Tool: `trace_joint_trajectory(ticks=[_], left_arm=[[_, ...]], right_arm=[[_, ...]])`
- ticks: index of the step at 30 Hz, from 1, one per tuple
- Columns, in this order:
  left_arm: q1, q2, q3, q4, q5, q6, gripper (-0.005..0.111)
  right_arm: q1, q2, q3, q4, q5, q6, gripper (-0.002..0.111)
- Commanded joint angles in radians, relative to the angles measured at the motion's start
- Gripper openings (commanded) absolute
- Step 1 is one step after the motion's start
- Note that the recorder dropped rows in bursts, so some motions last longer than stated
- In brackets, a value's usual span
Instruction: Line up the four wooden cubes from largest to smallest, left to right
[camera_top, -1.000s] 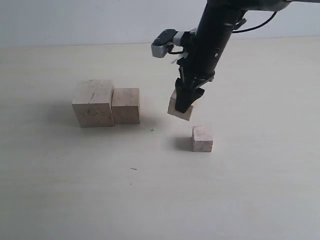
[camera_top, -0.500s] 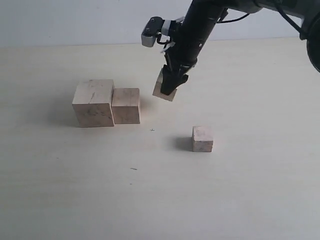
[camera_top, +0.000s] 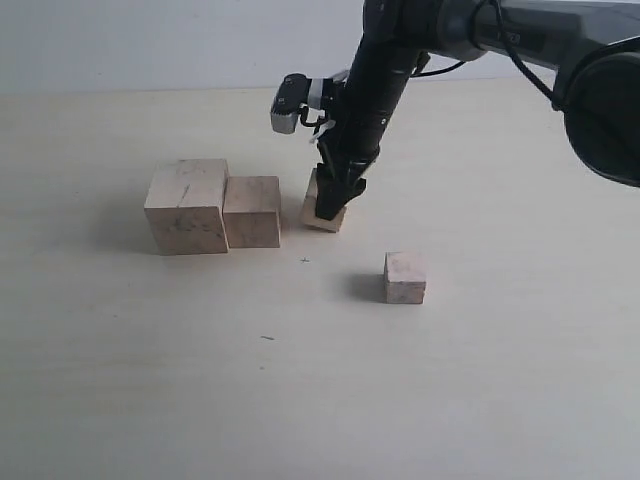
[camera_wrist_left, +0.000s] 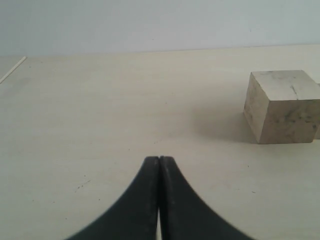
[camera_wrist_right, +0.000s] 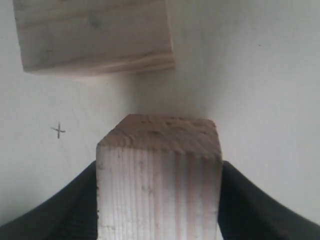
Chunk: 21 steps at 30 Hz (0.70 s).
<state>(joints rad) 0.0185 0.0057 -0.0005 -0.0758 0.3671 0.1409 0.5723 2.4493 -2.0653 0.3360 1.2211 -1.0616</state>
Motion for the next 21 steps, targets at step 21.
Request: trace_joint_trajectory(ticks=[21], left_arm=[[-0.004, -0.006, 0.000, 0.003, -0.010, -0.001, 0.000]], right_arm=[[0.021, 0.069, -0.006, 0.131, 0.000, -0.221, 0.000]])
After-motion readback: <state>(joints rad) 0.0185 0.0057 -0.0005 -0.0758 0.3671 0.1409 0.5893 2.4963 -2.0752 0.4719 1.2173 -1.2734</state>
